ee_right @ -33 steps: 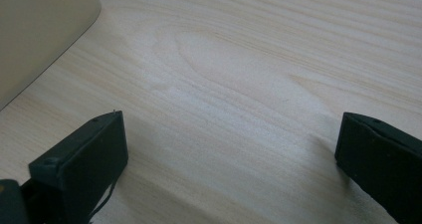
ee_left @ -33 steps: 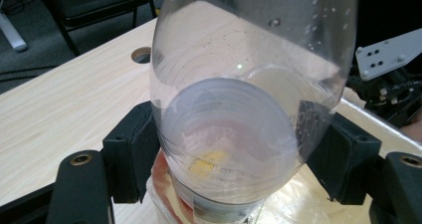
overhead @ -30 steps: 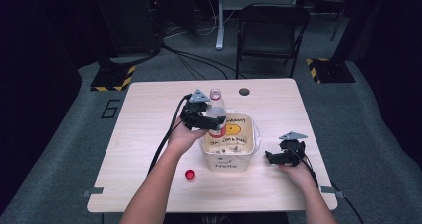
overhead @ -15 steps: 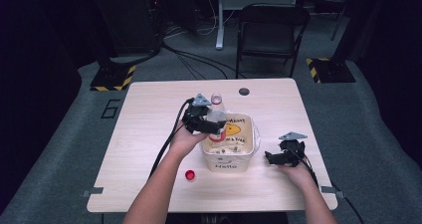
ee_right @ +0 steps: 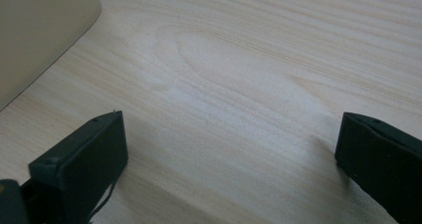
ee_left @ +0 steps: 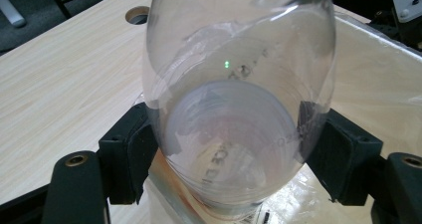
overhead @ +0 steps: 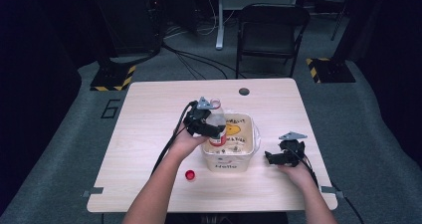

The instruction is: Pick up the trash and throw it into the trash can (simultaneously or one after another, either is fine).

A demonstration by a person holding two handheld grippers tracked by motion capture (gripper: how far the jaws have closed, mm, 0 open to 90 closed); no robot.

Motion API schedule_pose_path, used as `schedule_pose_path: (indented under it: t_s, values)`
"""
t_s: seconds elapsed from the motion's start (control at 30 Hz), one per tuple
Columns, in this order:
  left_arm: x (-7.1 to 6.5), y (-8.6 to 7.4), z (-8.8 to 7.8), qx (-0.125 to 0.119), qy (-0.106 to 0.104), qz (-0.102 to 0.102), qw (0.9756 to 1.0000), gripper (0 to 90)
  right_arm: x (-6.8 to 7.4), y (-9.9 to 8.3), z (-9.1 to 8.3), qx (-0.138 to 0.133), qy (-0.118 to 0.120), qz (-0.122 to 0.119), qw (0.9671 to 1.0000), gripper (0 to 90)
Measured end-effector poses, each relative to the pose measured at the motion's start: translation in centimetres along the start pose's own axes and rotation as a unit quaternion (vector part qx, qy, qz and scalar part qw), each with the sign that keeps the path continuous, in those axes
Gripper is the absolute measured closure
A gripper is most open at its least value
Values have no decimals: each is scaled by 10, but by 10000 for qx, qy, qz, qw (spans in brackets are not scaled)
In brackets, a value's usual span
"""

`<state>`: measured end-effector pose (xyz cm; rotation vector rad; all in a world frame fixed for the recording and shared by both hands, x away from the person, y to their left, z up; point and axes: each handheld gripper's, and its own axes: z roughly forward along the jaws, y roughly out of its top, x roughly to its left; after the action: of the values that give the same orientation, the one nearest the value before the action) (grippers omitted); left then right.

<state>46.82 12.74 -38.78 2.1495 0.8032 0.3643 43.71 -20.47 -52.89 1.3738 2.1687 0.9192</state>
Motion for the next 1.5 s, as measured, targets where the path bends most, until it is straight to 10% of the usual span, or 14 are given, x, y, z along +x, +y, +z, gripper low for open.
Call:
schedule_pose_path:
  t_s: [1.5]
  values:
    - [6,-34,-66,-475,-176,-150,9986,309,0,0,0,3,-3,5,10000,0]
